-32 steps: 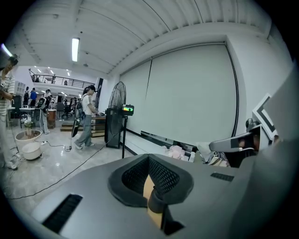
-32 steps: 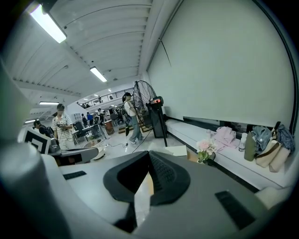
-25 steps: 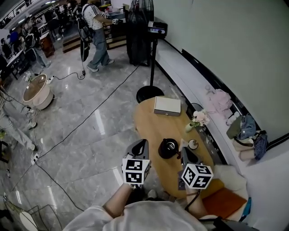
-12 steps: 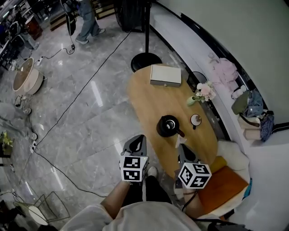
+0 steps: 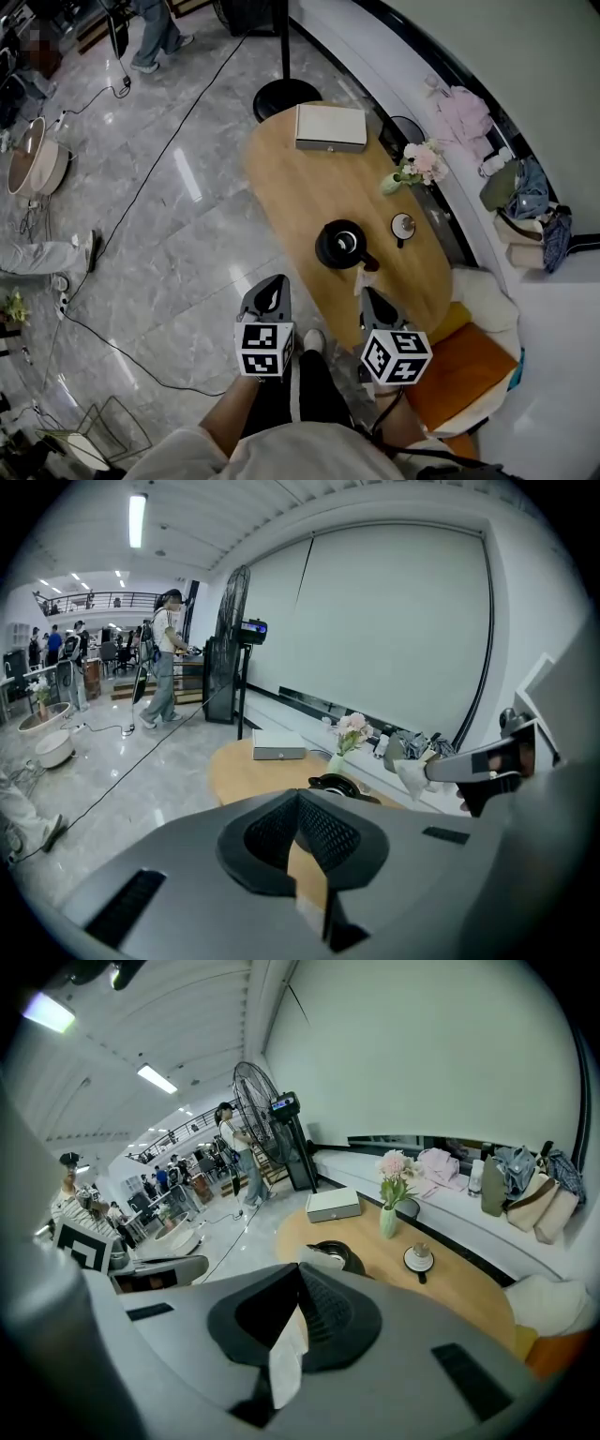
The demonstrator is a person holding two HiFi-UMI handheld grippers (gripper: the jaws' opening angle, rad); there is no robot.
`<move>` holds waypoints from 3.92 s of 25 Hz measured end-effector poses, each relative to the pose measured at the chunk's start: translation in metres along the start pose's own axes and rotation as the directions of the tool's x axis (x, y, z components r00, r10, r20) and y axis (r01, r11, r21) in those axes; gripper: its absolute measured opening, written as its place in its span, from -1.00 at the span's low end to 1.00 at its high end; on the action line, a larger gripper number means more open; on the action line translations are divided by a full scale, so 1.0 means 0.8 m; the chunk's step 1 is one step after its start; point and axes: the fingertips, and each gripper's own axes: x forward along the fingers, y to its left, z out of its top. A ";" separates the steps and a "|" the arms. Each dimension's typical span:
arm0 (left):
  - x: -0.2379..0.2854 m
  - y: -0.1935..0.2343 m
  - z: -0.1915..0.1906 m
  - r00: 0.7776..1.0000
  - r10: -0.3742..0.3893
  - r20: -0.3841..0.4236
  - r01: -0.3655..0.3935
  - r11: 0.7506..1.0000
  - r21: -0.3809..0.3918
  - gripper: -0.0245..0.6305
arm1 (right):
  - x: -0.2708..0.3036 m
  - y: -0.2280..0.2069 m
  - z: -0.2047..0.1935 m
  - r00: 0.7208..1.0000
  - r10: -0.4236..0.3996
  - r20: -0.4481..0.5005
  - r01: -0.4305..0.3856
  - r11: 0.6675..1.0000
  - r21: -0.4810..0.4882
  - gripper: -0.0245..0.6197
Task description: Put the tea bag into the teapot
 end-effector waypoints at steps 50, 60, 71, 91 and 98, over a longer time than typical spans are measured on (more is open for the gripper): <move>0.059 0.052 0.050 1.000 -0.012 0.025 0.011 1.000 0.023 -0.88 | 0.070 -0.012 0.048 0.995 -0.096 0.024 0.096 0.995 0.003 -0.80; -0.005 0.006 0.138 0.986 -0.024 0.163 0.023 1.000 0.007 -0.88 | -0.025 0.000 0.122 0.971 -0.116 0.207 0.123 0.992 -0.022 -0.80; -0.061 -0.042 0.215 0.945 -0.046 0.325 0.026 0.998 0.064 -0.88 | -0.121 -0.001 0.191 0.899 -0.124 0.421 0.158 0.986 -0.048 -0.80; -0.068 -0.058 0.227 0.938 -0.086 0.335 0.047 0.991 0.123 -0.88 | -0.141 0.005 0.201 0.878 -0.154 0.453 0.201 0.978 -0.058 -0.82; -0.066 -0.055 0.228 0.937 -0.095 0.337 0.057 0.991 0.120 -0.88 | -0.138 0.009 0.200 0.878 -0.161 0.450 0.210 0.976 -0.061 -0.82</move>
